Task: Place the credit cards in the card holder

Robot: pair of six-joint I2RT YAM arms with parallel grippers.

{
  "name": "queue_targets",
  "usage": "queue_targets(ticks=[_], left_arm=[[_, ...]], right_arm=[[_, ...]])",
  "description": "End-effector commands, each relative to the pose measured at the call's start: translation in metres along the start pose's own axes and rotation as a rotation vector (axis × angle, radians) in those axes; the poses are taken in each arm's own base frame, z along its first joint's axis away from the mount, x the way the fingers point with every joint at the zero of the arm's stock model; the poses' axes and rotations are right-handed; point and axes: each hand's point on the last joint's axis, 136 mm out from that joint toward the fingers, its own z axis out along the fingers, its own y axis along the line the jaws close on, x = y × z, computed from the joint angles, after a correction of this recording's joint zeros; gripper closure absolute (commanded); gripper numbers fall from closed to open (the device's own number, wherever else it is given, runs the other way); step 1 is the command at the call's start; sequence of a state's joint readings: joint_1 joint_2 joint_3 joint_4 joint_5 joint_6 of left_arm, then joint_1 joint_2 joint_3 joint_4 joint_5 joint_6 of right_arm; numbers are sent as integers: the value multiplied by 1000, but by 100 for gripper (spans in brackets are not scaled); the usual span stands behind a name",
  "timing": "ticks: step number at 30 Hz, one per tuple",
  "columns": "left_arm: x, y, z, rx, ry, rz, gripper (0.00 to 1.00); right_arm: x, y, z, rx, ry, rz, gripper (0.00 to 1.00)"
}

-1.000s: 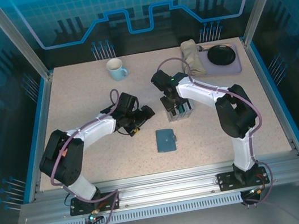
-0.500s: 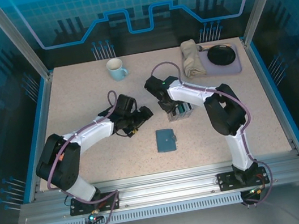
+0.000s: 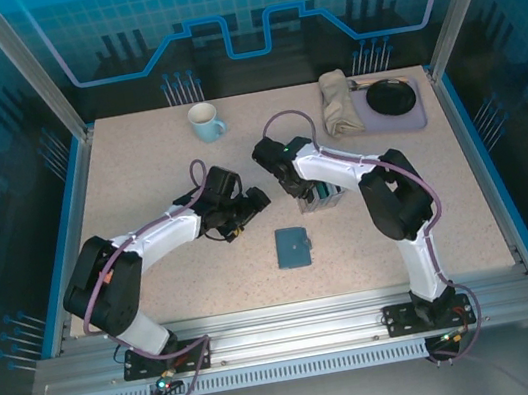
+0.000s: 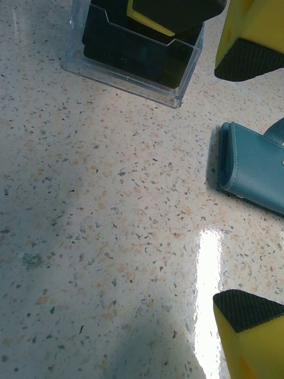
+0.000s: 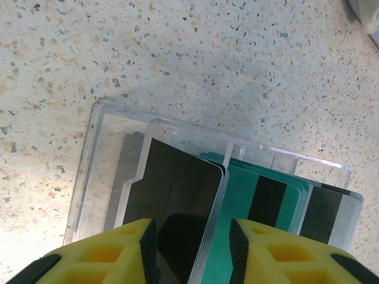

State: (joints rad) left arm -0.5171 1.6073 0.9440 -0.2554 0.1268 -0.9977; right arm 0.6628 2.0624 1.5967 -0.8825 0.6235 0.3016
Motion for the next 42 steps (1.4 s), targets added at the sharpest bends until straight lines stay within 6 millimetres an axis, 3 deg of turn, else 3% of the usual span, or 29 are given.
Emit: queue_targets(ticks=[1,25,31,42], left_arm=[[0,-1,-6,11,-11,-18,6],[2,-5,-2,22,13,-16,6],[3,-5,-2,23,16,-15,6],[3,-6,-3,27,17,-13,6]], right_arm=[[3,-3,-13,-4,-12,-4,64],[2,-6,-24,-16,-33,3,78],[2,5,-18,-61,-19,1,68],[3,9,6,-10,12,-21,55]])
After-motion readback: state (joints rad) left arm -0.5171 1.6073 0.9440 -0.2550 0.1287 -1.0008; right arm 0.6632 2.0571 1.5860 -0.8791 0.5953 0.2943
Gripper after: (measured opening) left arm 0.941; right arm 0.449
